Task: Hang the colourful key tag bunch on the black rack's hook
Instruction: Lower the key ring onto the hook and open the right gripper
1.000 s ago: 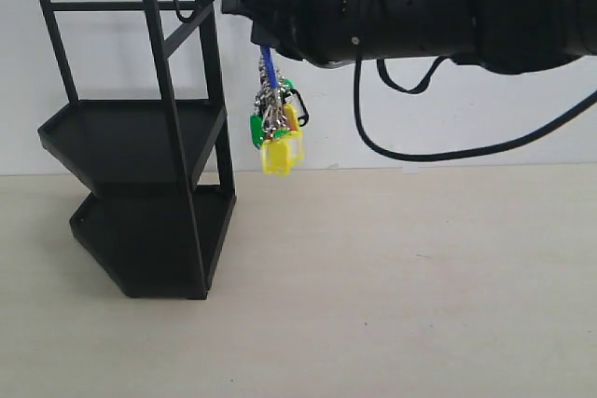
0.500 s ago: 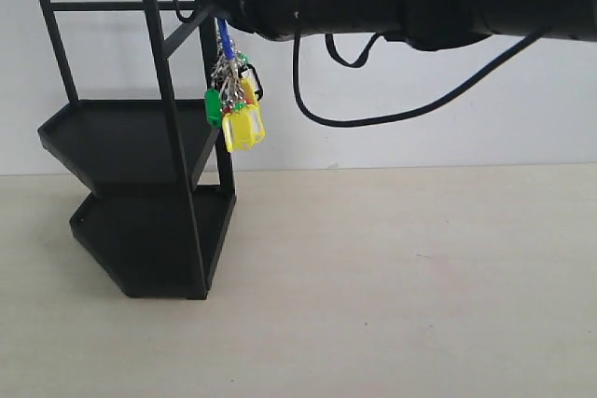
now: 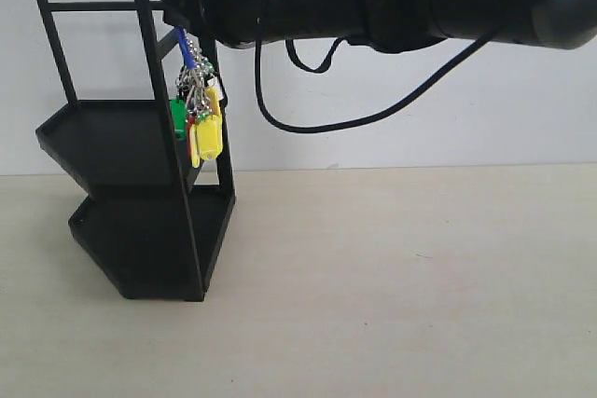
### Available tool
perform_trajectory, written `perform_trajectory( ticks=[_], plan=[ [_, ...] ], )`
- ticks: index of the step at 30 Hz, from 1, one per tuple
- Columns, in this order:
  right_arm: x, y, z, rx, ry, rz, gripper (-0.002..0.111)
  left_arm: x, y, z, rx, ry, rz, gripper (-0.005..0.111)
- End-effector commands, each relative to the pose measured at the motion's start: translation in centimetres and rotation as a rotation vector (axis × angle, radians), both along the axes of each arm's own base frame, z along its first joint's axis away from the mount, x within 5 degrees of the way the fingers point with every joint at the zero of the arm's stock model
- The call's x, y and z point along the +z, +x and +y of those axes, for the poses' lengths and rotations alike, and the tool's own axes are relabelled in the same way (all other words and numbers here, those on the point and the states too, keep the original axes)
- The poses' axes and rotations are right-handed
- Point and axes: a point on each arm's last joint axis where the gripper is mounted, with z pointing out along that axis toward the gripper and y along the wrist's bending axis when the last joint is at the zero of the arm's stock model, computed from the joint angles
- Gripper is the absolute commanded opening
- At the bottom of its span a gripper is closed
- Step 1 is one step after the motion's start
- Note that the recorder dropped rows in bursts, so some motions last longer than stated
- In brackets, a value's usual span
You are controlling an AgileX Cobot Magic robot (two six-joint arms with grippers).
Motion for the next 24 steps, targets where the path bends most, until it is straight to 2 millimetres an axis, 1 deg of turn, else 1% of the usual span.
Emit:
perform_trajectory(
  ticks=[1, 5, 12, 14, 16, 17, 18, 19, 20, 22, 24],
  plan=[
    [0.3, -0.1, 0.4, 0.009, 0.018, 0.007, 0.000, 0.1, 0.0, 0.0, -0.002, -0.002, -0.010, 0.004],
    [0.1, -0.3, 0.6, 0.037, 0.015, 0.017, 0.000, 0.1, 0.0, 0.0, -0.002, -0.002, -0.010, 0.004],
    [0.1, -0.2, 0.5, 0.026, 0.016, 0.014, 0.001, 0.1, 0.0, 0.0, -0.002, -0.002, -0.010, 0.004],
    [0.2, 0.2, 0.0, -0.005, 0.007, 0.000, 0.011, 0.1, 0.0, 0.0, -0.002, -0.002, -0.010, 0.004],
    [0.2, 0.3, -0.2, -0.009, 0.008, 0.002, 0.027, 0.1, 0.0, 0.0, -0.002, -0.002, -0.010, 0.004],
    [0.2, 0.5, -0.5, -0.014, 0.015, 0.011, 0.037, 0.1, 0.0, 0.0, -0.002, -0.002, -0.010, 0.004],
    [0.1, 0.6, -0.7, -0.019, 0.035, 0.032, 0.054, 0.1, 0.0, 0.0, -0.002, -0.002, -0.010, 0.004],
    [0.2, 0.7, -0.7, -0.026, 0.041, 0.036, 0.060, 0.1, 0.0, 0.0, -0.002, -0.002, -0.010, 0.004],
    [0.3, 0.6, -0.8, -0.030, 0.048, 0.038, 0.062, 0.1, 0.0, 0.0, -0.002, -0.002, -0.010, 0.004],
    [0.9, 0.3, -1.0, -0.030, 0.060, 0.031, 0.062, 0.1, 0.0, 0.0, -0.002, -0.002, -0.010, 0.004],
    [2.1, -0.3, -1.3, -0.027, 0.044, -0.012, 0.062, 0.1, 0.0, 0.0, -0.002, -0.002, -0.010, 0.004]
  ],
)
